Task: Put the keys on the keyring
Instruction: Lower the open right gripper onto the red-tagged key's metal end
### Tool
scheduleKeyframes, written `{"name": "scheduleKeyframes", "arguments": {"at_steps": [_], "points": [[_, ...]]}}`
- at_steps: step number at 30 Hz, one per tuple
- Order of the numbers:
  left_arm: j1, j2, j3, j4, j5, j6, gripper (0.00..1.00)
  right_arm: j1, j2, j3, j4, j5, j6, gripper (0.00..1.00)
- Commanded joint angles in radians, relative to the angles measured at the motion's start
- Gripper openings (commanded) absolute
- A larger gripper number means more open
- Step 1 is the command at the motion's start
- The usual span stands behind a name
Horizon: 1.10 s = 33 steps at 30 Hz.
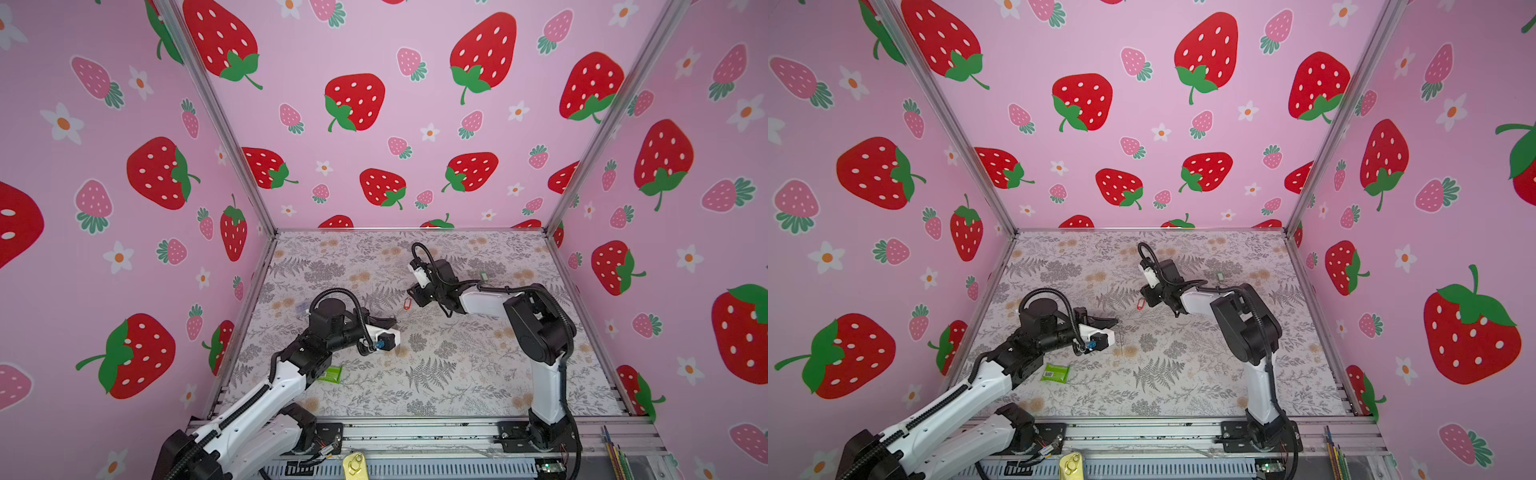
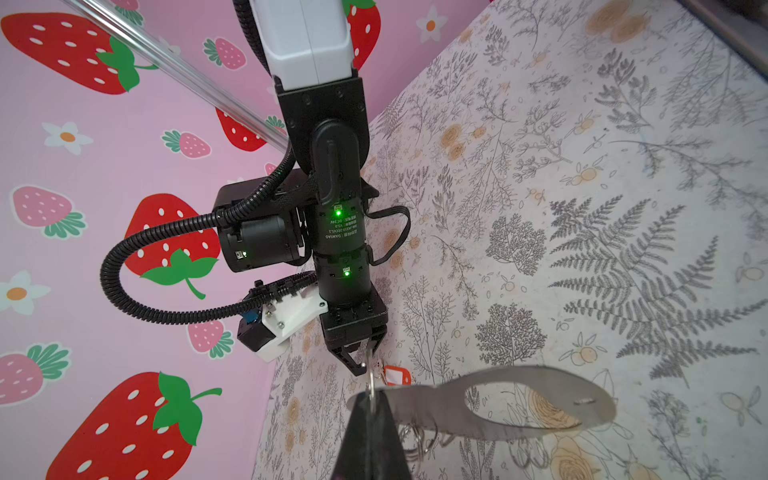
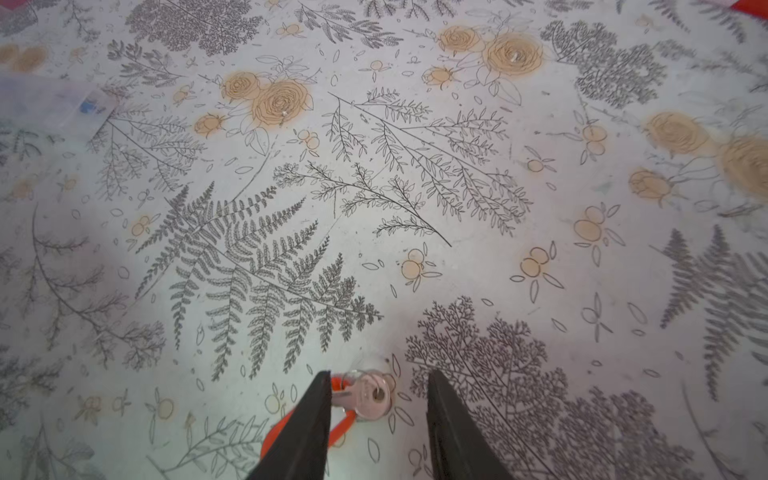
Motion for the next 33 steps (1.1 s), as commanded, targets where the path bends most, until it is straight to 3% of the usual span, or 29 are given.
{"name": "scheduleKeyframes", "arguments": {"at_steps": [1, 6, 12, 19, 24, 28, 33], "points": [[0.028, -0.002, -0.008, 0.001, 0.001, -0.019, 0.00, 0.011, 0.028, 0.039, -0.054, -0.012, 0.052, 0.43], [0.049, 0.003, -0.010, -0.002, -0.001, -0.034, 0.00, 0.034, 0.085, 0.107, -0.114, 0.023, 0.082, 0.43], [0.050, 0.018, -0.009, -0.012, -0.005, -0.035, 0.00, 0.096, 0.119, 0.143, -0.160, 0.159, 0.080, 0.43], [0.051, 0.024, -0.005, -0.026, -0.007, -0.030, 0.00, 0.166, 0.087, 0.102, -0.220, 0.302, -0.058, 0.38], [0.051, 0.025, -0.003, -0.029, -0.013, -0.028, 0.00, 0.178, 0.014, 0.011, -0.240, 0.252, -0.144, 0.34], [0.051, 0.018, 0.008, -0.064, -0.042, -0.021, 0.00, 0.208, -0.115, -0.132, -0.237, 0.206, -0.284, 0.30], [0.059, -0.001, 0.001, -0.064, -0.051, -0.023, 0.00, 0.172, -0.288, -0.252, -0.186, 0.143, -0.278, 0.35]]}}
